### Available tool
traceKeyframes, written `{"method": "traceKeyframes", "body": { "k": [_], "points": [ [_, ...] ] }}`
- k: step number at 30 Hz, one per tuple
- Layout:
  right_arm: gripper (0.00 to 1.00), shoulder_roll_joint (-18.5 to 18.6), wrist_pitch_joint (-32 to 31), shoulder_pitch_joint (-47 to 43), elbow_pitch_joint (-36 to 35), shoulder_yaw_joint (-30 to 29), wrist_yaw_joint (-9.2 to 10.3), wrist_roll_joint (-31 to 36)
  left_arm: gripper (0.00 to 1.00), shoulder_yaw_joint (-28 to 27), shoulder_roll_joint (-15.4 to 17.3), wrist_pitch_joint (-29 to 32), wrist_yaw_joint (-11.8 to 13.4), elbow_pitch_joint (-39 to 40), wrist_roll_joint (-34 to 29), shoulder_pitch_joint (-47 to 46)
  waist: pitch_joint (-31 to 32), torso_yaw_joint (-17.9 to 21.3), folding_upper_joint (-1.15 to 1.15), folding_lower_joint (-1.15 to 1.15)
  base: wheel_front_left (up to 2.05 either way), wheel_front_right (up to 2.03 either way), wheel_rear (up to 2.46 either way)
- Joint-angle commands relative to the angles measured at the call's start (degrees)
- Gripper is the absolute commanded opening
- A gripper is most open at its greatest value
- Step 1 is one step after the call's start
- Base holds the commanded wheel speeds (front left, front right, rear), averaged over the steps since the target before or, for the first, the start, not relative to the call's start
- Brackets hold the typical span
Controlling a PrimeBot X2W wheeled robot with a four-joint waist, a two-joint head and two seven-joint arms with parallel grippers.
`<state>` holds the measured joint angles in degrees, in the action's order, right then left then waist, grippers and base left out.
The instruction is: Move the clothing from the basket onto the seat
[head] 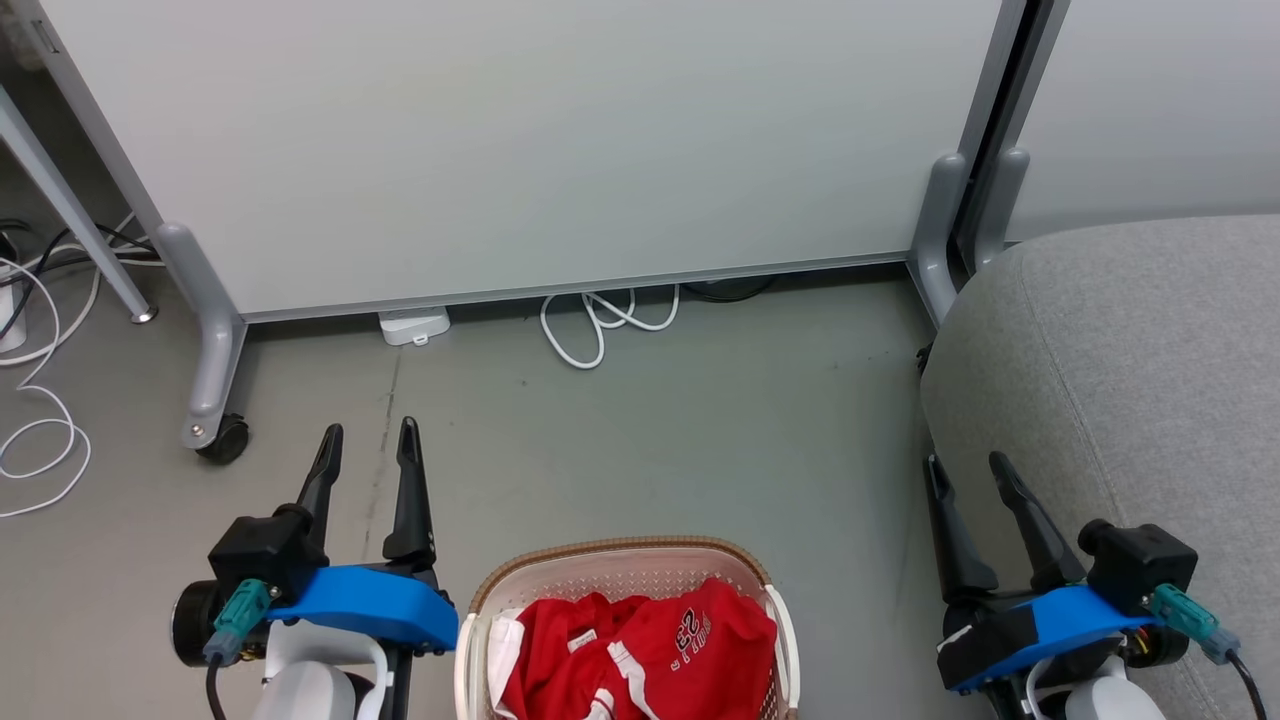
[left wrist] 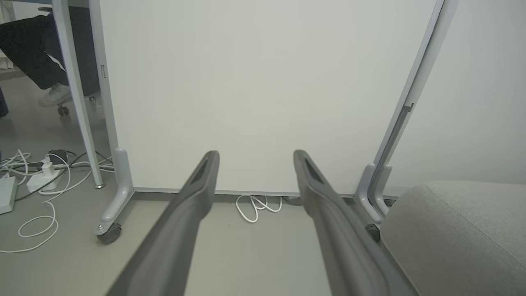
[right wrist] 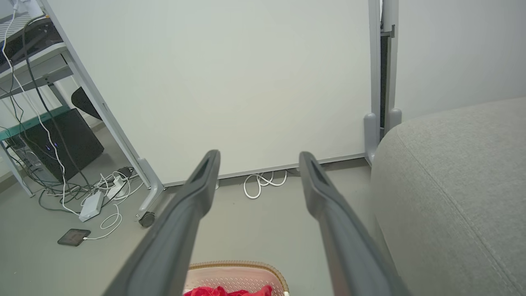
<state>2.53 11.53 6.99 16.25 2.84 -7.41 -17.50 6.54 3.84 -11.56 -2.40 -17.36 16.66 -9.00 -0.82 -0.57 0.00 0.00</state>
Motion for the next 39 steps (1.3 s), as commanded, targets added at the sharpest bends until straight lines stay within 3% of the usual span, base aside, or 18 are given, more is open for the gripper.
{"method": "traceKeyframes", "body": {
  "k": [1, 31, 39],
  "points": [
    [1.00, 0.42, 0.50, 1.13, -0.05, 0.14, -0.10, 1.31, 1.00, 0.30, 0.13, -0.45, -0.26, -0.06, -1.28, -1.16, 0.04, -0.04, 0.00, 0.00, 0.00, 0.00, 0.00],
    [1.00, 0.49, 3.78, 1.53, 2.42, 1.36, -0.09, 14.33, 1.00, -0.02, -0.79, -3.77, -1.69, -4.02, -12.78, -1.88, 0.66, -0.09, 0.00, 0.00, 0.00, 0.00, 0.00],
    [1.00, 0.48, 3.77, 1.15, 2.75, 1.37, -0.09, 13.31, 1.00, -0.53, -0.89, -3.72, -1.95, -4.52, -12.22, -1.70, 0.96, -0.15, 0.00, 0.00, 0.00, 0.00, 0.00]
  ]
}}
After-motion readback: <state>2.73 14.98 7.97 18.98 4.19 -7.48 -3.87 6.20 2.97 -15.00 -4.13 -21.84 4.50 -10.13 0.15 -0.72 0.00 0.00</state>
